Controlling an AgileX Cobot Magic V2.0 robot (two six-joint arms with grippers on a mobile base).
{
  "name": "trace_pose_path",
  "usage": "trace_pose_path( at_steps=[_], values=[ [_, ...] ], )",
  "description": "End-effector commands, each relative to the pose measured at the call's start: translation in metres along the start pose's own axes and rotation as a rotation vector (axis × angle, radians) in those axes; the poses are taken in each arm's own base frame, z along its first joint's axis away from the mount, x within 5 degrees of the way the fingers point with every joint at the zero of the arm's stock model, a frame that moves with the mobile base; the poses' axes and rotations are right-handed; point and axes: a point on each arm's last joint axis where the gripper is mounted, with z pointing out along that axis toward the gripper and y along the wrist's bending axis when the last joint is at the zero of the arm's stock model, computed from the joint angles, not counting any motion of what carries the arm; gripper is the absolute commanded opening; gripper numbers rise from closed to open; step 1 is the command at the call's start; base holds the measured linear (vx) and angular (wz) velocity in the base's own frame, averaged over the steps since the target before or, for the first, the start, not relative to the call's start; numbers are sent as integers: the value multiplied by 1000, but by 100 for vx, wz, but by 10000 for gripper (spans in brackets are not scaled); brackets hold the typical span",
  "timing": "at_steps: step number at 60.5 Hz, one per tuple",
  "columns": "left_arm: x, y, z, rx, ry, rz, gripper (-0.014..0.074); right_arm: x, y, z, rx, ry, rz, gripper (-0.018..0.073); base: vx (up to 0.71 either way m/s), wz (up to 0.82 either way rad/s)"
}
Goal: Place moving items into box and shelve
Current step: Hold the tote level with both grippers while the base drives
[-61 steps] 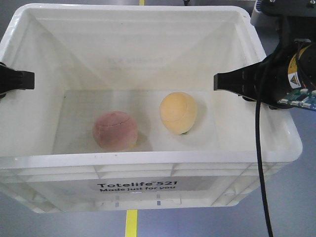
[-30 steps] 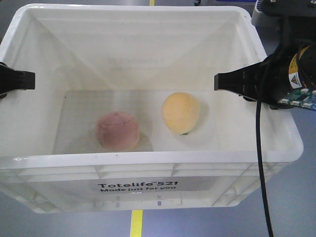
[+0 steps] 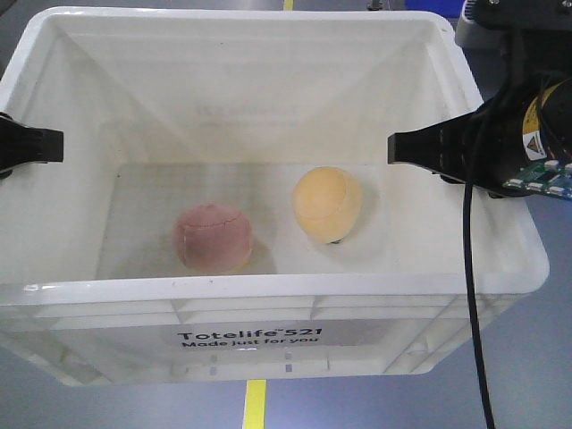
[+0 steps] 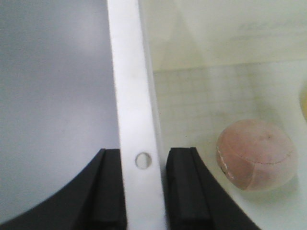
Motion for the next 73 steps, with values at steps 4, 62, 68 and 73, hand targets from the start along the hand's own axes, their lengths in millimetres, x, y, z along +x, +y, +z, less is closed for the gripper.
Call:
trace_pose_path(
  at_steps=[4,62,68,73],
  values=[
    [-18,-1,-19,46,-182,9,-22,-21,-10,-20,-6,-193,-22,75,30,2],
    [-18,-1,-19,46,-182,9,-22,-21,-10,-20,-6,-193,-22,75,35,3],
    [-18,-1,-19,46,-182,9,-22,-21,-10,-20,-7,-193,-22,75,38,1],
    [-18,-1,-19,46,-182,9,-22,-21,-10,-20,-7,-193,-22,75,39,1]
  ],
)
